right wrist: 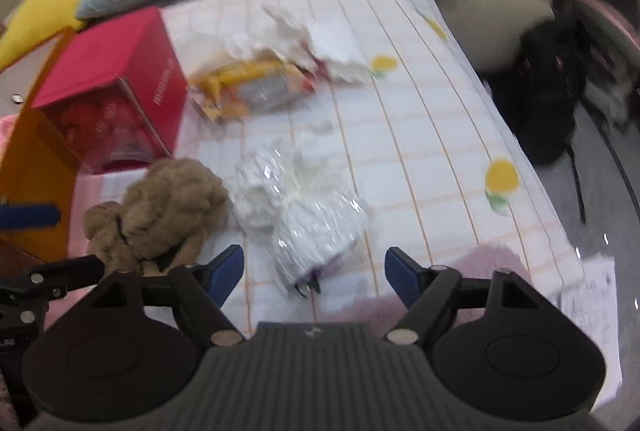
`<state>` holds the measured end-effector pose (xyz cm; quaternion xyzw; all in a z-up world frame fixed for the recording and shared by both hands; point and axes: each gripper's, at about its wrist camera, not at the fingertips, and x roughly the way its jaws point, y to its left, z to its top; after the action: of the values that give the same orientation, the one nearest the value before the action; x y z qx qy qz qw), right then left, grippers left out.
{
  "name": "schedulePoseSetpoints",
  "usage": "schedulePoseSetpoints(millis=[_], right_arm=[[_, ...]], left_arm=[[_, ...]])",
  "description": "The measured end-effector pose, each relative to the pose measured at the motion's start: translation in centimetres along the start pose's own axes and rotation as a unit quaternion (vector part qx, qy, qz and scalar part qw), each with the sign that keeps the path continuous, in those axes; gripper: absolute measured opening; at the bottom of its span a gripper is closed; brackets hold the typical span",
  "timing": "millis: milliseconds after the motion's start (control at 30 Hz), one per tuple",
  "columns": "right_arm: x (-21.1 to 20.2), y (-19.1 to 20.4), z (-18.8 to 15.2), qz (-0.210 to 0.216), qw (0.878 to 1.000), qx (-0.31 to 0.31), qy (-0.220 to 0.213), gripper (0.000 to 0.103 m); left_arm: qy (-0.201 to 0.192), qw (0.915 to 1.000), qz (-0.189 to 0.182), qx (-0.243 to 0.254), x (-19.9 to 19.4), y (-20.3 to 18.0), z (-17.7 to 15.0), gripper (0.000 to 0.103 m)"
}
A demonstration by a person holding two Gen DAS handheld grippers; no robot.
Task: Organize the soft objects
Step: 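Grasp the clear stuffing bag with the right gripper while the left carries the plush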
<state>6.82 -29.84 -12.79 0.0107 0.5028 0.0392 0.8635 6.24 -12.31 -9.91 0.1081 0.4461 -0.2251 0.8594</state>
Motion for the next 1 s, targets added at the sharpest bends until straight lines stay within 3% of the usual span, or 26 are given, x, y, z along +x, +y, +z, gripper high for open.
schedulePoseSetpoints(millis=[233, 467, 600, 667, 1000], right_arm=[[1.9, 1.0, 1.5, -0.006, 0.999, -0.036, -0.017, 0.077], [5.8, 0.2, 2.1, -0.011, 0.998, -0.006, 0.062, 0.073], [6.6, 0.1, 2.2, -0.015, 0.997, -0.002, 0.076, 0.069], [7.1, 0.3, 2.2, -0.026, 0.996, -0.007, 0.087, 0.062], [6.7, 0.2, 2.4, -0.024, 0.996, -0.003, 0.082, 0.049]], left_arm=[[0.039, 0.9990, -0.003, 0.023, 4.0, 0.1, 2.1, 0.086], [0.092, 0.9954, 0.010, 0.027, 7.7, -0.7, 1.0, 0.080], [0.091, 0.9951, 0.021, 0.032, 8.4, -1.0, 0.6, 0.080], [0.095, 0.9949, 0.022, 0.029, 8.8, -1.0, 0.6, 0.078], [0.077, 0.9968, 0.019, -0.008, 7.7, -0.4, 0.6, 0.056]])
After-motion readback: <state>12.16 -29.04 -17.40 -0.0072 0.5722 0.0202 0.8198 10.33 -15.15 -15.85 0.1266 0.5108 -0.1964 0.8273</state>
